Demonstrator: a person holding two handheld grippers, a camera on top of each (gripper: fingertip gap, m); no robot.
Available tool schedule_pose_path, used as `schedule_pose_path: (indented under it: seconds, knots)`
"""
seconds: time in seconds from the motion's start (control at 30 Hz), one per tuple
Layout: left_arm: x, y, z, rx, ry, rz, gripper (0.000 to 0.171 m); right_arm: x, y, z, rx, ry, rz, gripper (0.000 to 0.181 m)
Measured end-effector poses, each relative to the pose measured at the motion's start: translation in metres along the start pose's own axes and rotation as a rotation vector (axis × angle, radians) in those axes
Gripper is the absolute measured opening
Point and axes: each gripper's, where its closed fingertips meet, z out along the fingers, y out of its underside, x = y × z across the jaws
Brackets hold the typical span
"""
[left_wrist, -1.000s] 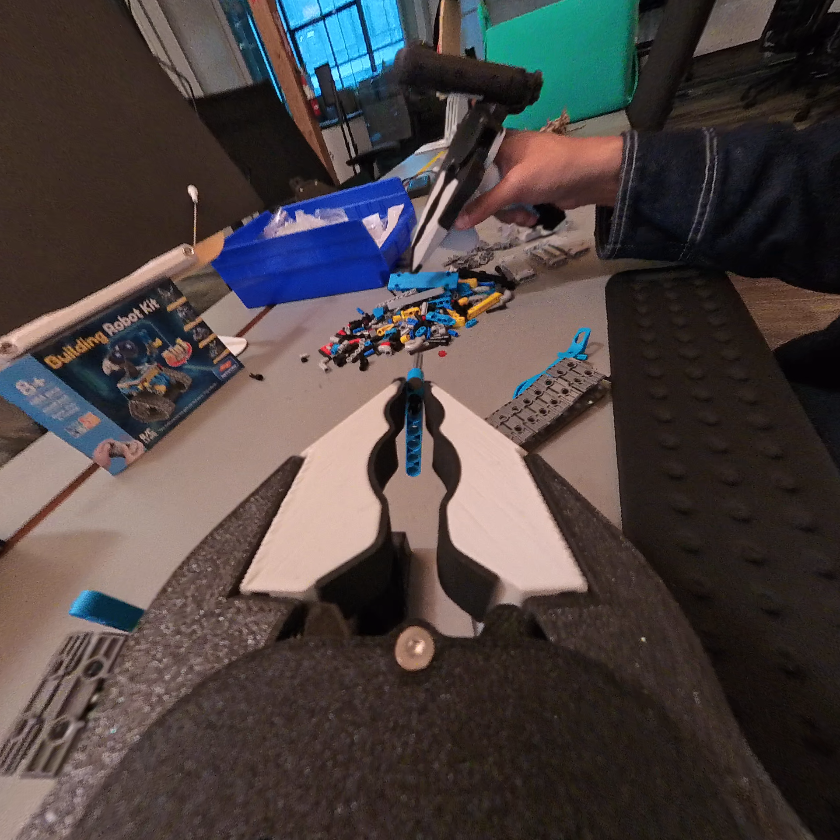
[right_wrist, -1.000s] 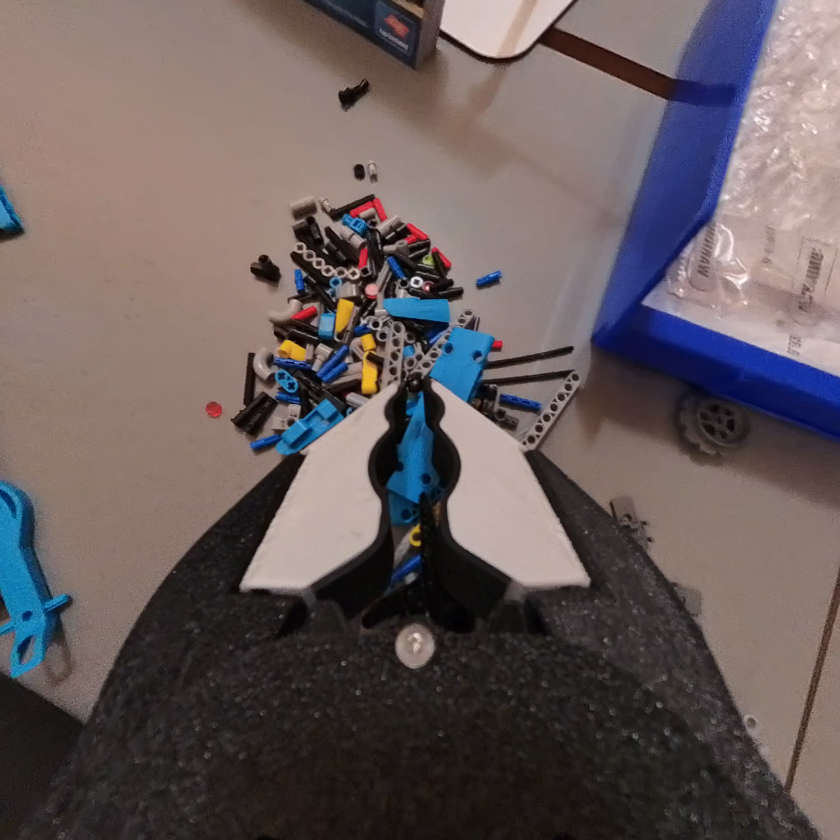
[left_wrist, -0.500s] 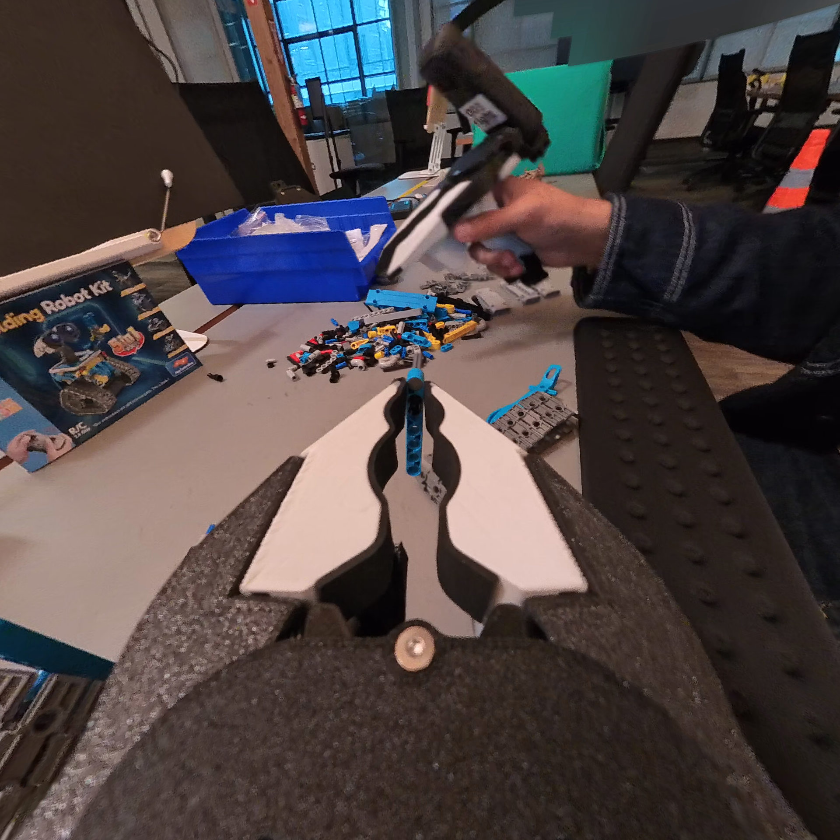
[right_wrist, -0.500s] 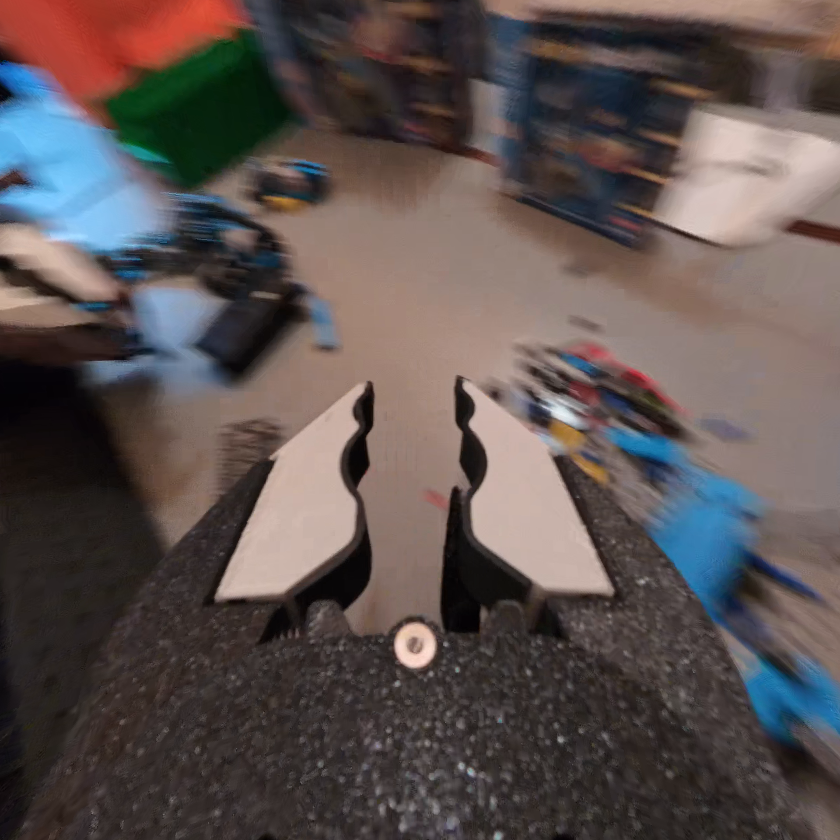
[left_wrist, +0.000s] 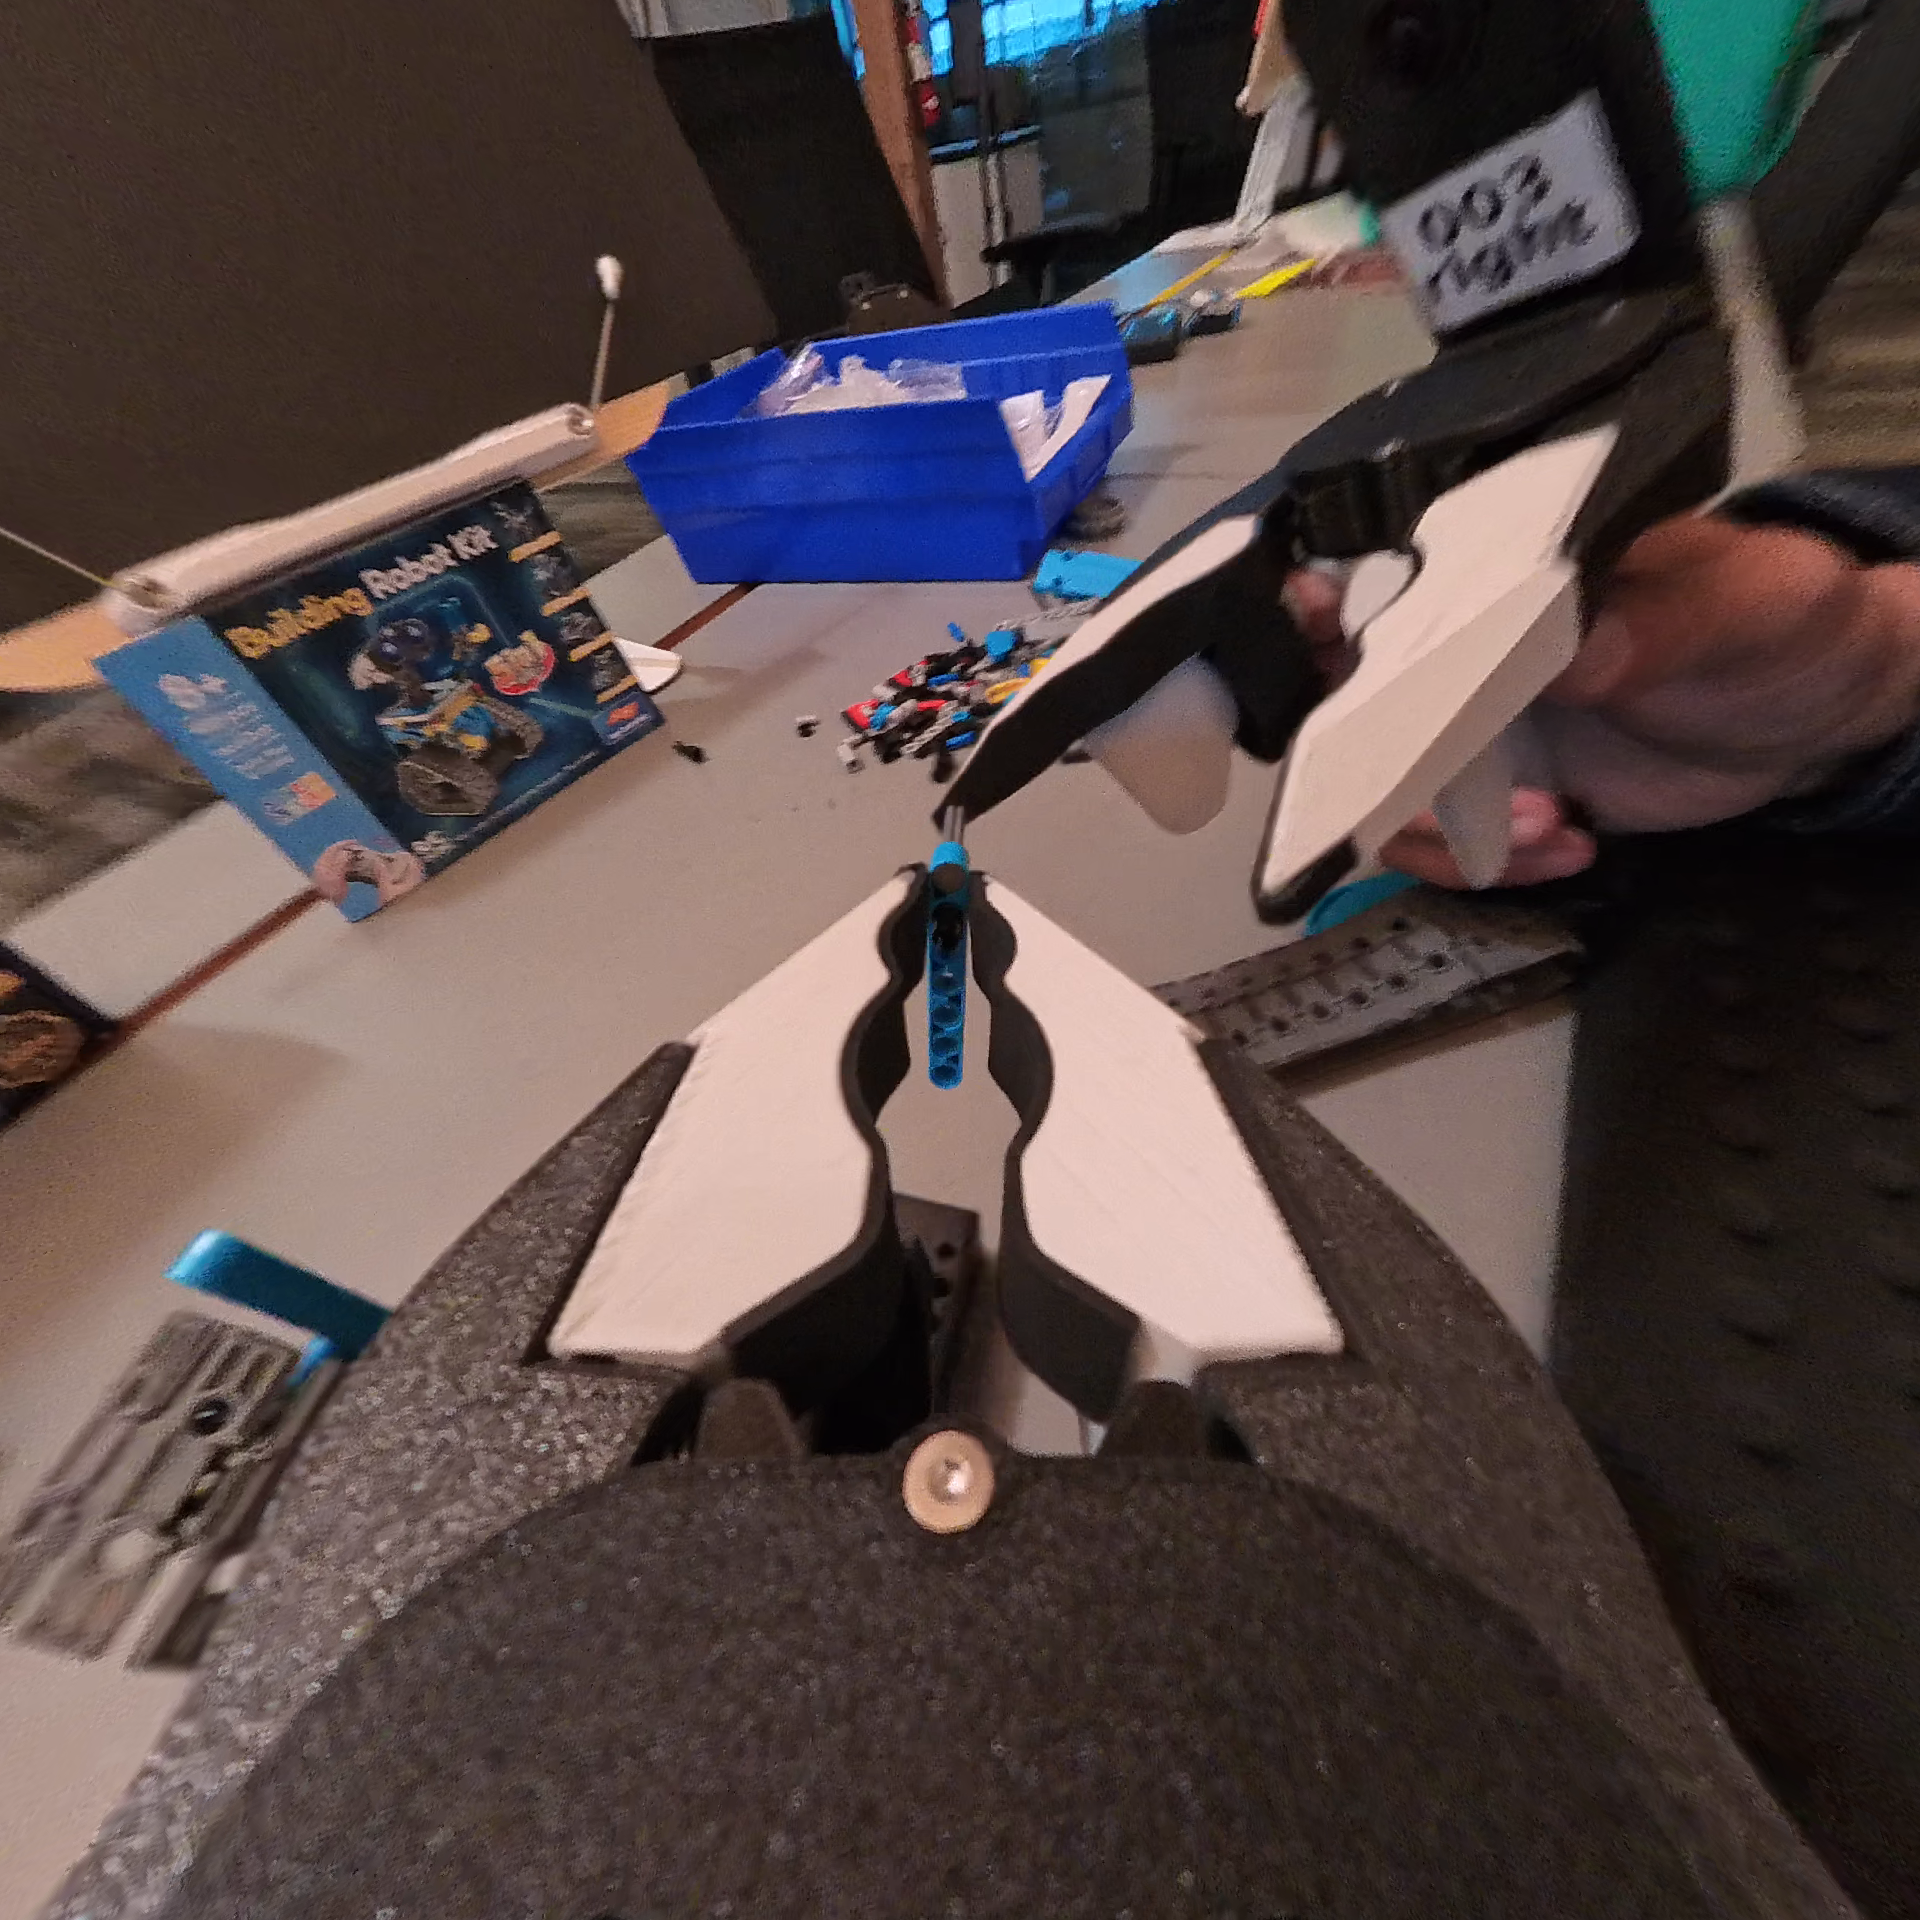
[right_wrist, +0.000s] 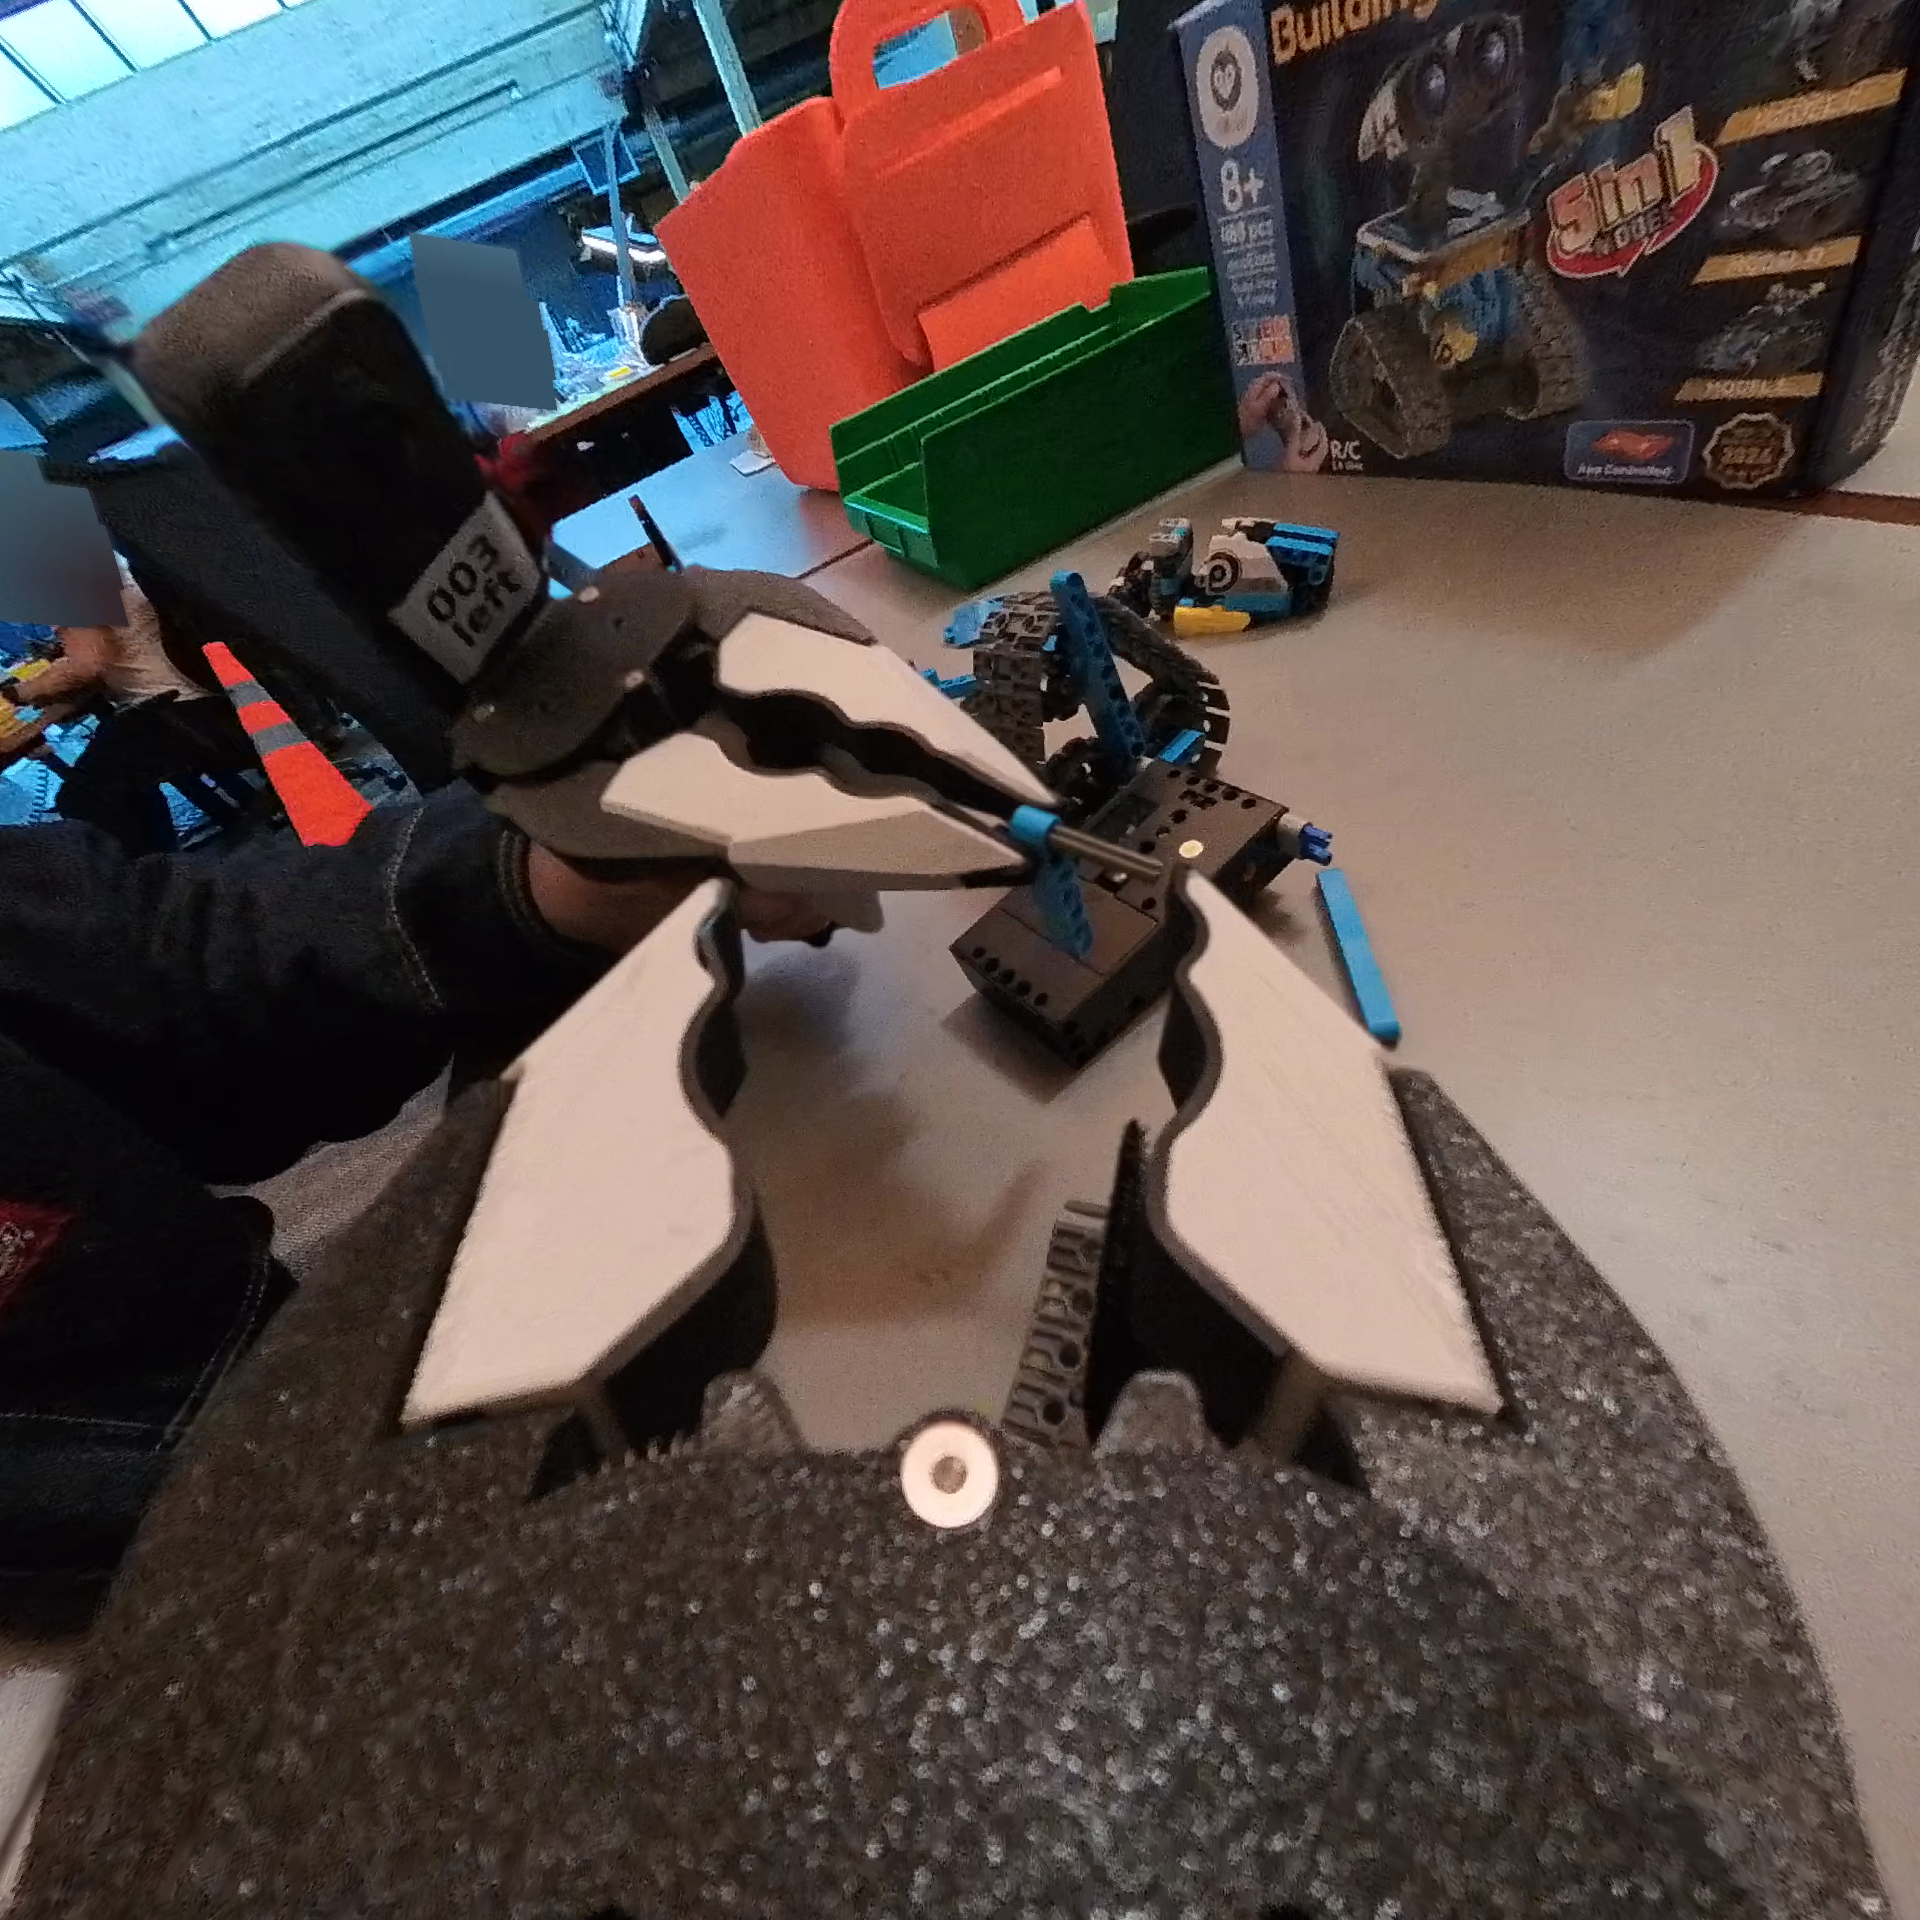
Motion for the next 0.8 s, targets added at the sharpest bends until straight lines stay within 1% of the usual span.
schedule_pose_path:
  seconds: [0.07,0.13,0.17,0.23,0.33,0.37,0.4,0.43,0.47,0.5,0.57,0.63,0.73,0.77,0.8]
  knots:
    - [0.001,0.004,0.002,-0.030,-0.035,0.094,0.006,-0.002,0.001,0.000,-0.006,-0.017,-0.004,0.078]
    - [0.002,0.006,0.004,-0.052,-0.053,0.141,0.006,0.000,0.007,0.003,-0.032,-0.014,0.003,0.080]
    - [0.002,0.005,0.004,-0.048,-0.062,0.157,0.006,0.002,0.007,0.002,-0.031,0.002,-0.006,0.078]
    - [0.002,0.004,0.003,-0.039,-0.063,0.159,0.006,0.009,0.002,-0.002,-0.012,0.043,-0.028,0.079]
    - [0.005,0.005,0.005,-0.048,-0.050,0.172,0.006,-0.002,0.007,0.003,-0.033,-0.037,0.030,0.081]
    - [0.007,0.006,0.005,-0.048,-0.040,0.180,0.006,-0.013,0.008,0.005,-0.037,-0.097,0.035,0.075]
    - [0.008,0.007,0.006,-0.054,-0.037,0.187,0.006,-0.015,0.009,0.006,-0.047,-0.099,0.023,0.078]
    - [0.008,0.008,0.006,-0.061,-0.045,0.196,0.006,-0.009,0.011,0.007,-0.061,-0.050,-0.016,0.071]
    - [0.007,0.009,0.006,-0.066,-0.048,0.204,0.006,-0.001,0.012,0.006,-0.069,0.002,-0.042,0.072]
    - [0.008,0.009,0.006,-0.066,-0.047,0.206,0.006,0.000,0.013,0.006,-0.072,0.003,-0.040,0.071]
    - [0.008,0.008,0.006,-0.061,-0.046,0.207,0.006,-0.003,0.009,0.003,-0.052,-0.043,0.018,0.067]
    - [0.008,0.005,0.004,-0.040,-0.044,0.210,0.006,0.001,0.004,-0.002,-0.028,-0.043,0.047,0.056]
    - [0.013,-0.009,-0.001,0.046,-0.009,0.175,0.006,0.008,-0.008,-0.012,0.040,-0.072,0.120,0.044]
    - [0.013,-0.016,-0.004,0.088,0.021,0.113,0.006,0.011,-0.008,-0.015,0.050,-0.068,0.130,0.043]
    - [0.013,-0.023,-0.007,0.135,0.058,0.013,0.006,0.013,-0.008,-0.017,0.052,-0.049,0.106,0.042]
